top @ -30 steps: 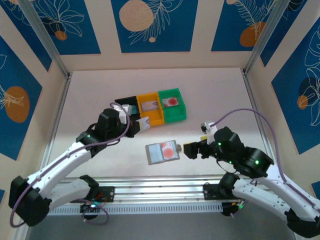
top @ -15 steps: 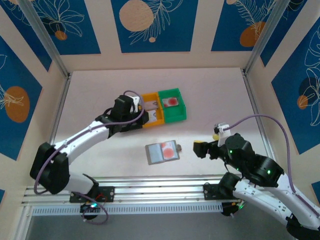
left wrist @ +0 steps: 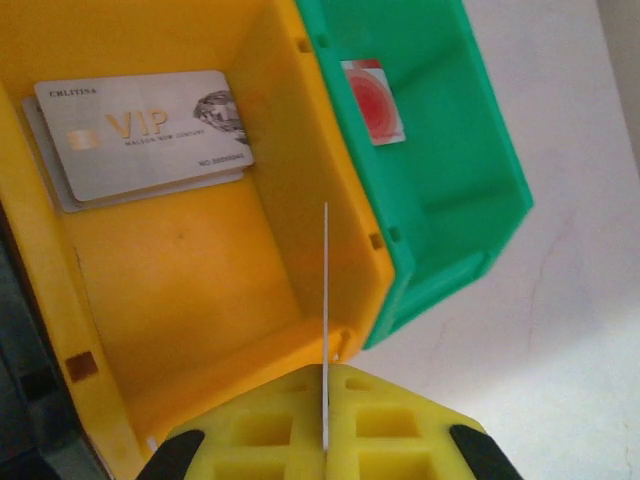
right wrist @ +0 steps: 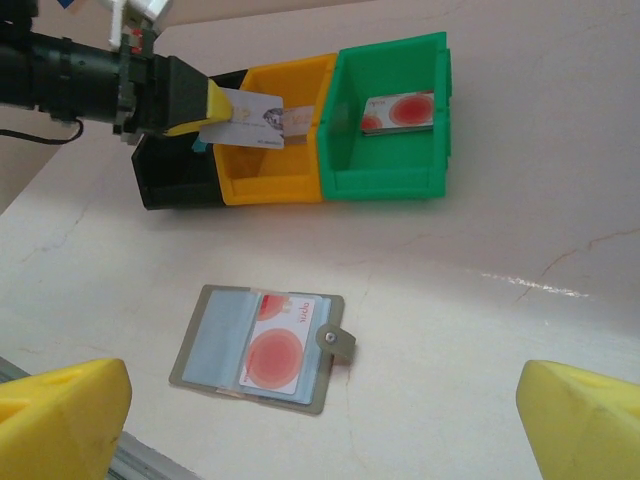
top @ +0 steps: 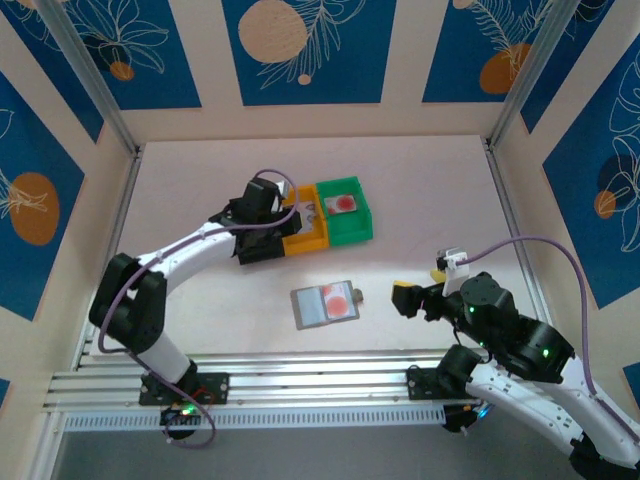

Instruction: Take the credit cards out of the card holder

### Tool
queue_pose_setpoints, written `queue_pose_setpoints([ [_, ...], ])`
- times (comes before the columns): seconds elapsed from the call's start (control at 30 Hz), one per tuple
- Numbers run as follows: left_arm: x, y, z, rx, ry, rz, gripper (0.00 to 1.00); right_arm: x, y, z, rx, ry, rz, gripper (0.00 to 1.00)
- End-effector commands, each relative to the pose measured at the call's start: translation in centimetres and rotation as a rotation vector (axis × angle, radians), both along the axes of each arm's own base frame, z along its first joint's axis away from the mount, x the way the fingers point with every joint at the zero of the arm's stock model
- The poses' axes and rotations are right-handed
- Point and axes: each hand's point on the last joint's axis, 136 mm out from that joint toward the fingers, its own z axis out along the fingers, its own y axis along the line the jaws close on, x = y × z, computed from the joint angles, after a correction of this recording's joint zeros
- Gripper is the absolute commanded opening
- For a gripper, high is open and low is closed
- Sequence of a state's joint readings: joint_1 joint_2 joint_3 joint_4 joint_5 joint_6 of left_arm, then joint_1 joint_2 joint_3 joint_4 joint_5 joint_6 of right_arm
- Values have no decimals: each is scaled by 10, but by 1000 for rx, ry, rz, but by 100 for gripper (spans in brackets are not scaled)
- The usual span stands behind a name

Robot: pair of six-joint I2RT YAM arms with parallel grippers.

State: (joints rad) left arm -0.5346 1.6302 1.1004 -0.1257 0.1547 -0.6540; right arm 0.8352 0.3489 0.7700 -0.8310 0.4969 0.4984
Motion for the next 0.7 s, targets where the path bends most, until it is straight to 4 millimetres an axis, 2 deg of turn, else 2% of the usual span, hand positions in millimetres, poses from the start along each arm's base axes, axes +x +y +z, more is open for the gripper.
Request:
queue_pose_setpoints([
  [0.0,21,3,1,-22,6,62,0,0,2,-1,3,-9,14,99],
  [0.37,58,-4,-22,-68,67,127,0,-1,8,-4,13,7,35,99],
  [0.67,76,-10,-33,-62,104,147,0,0,15,-9,13,48,58,99],
])
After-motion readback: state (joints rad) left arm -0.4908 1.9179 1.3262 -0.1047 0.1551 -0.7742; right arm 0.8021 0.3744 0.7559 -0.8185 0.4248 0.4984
